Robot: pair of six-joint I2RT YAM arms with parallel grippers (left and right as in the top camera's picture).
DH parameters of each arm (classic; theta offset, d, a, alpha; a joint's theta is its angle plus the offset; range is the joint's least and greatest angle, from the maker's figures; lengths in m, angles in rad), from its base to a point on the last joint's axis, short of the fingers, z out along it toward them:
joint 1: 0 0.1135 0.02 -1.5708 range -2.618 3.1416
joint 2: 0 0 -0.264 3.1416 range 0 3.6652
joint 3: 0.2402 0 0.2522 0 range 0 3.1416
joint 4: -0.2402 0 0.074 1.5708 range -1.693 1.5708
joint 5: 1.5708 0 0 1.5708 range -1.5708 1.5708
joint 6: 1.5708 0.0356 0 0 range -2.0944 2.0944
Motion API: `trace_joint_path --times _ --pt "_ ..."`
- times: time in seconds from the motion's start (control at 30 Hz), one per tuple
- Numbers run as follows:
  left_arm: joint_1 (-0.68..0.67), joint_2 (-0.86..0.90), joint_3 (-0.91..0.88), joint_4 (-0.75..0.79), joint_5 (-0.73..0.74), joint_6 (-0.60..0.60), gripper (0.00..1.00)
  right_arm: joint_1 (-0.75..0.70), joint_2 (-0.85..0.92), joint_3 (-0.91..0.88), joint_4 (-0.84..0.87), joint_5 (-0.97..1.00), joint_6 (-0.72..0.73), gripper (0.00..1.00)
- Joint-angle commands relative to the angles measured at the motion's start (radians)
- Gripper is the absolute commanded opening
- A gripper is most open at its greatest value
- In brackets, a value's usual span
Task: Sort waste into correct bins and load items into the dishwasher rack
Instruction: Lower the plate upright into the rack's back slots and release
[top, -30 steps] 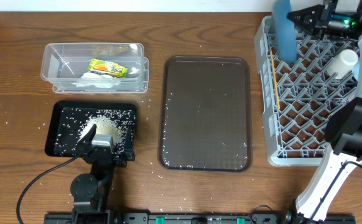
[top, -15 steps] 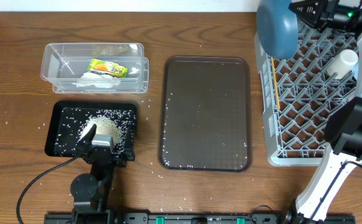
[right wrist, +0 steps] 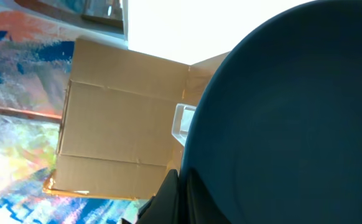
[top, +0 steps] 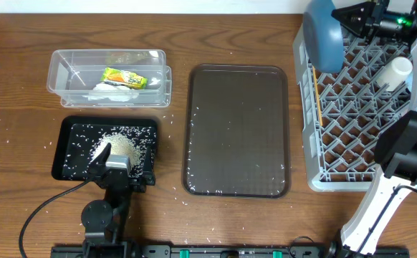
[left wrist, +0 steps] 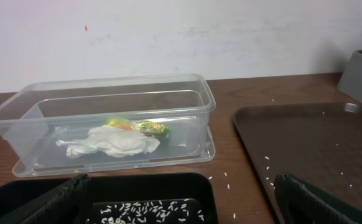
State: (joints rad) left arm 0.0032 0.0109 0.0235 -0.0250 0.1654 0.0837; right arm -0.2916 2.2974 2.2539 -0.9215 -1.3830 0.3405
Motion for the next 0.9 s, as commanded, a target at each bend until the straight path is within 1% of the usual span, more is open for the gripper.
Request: trace_joint_path --times 0.0,0.13,0.23,0.3,0.37,0.43,0.63,0.87 --pt "-0.003 -0.007 -0.019 -0.03 0.003 0.013 0.95 -0.021 0.012 -0.034 -0.002 0.016 -0.009 0.03" --pt "-0.003 -0.007 -0.019 -0.03 0.002 0.013 0.95 -0.029 0.012 -0.063 -0.005 0.053 -0.023 0.04" --pt "-0.003 -0.007 -0.019 -0.03 0.003 0.013 0.95 -0.042 0.011 -0.062 -0.006 0.123 0.002 0.09" --pt "-0.003 -0.007 -0.019 -0.029 0.003 0.013 0.95 -0.055 0.008 -0.062 -0.006 0.159 0.016 0.15" --pt "-0.003 -0.007 -0.019 -0.03 0.003 0.013 0.95 -0.076 0.004 -0.061 -0.007 0.198 0.016 0.23" --pt "-0.003 -0.007 -0.019 -0.03 0.002 0.013 0.95 -0.098 0.001 -0.058 -0.012 0.227 0.025 0.26" --pt "-0.003 -0.007 -0.019 -0.029 0.003 0.013 0.95 -0.169 -0.005 -0.027 -0.098 0.353 0.025 0.26" --pt "-0.003 -0.007 -0.019 -0.029 0.002 0.013 0.95 -0.212 -0.068 -0.021 -0.243 0.52 -0.024 0.21"
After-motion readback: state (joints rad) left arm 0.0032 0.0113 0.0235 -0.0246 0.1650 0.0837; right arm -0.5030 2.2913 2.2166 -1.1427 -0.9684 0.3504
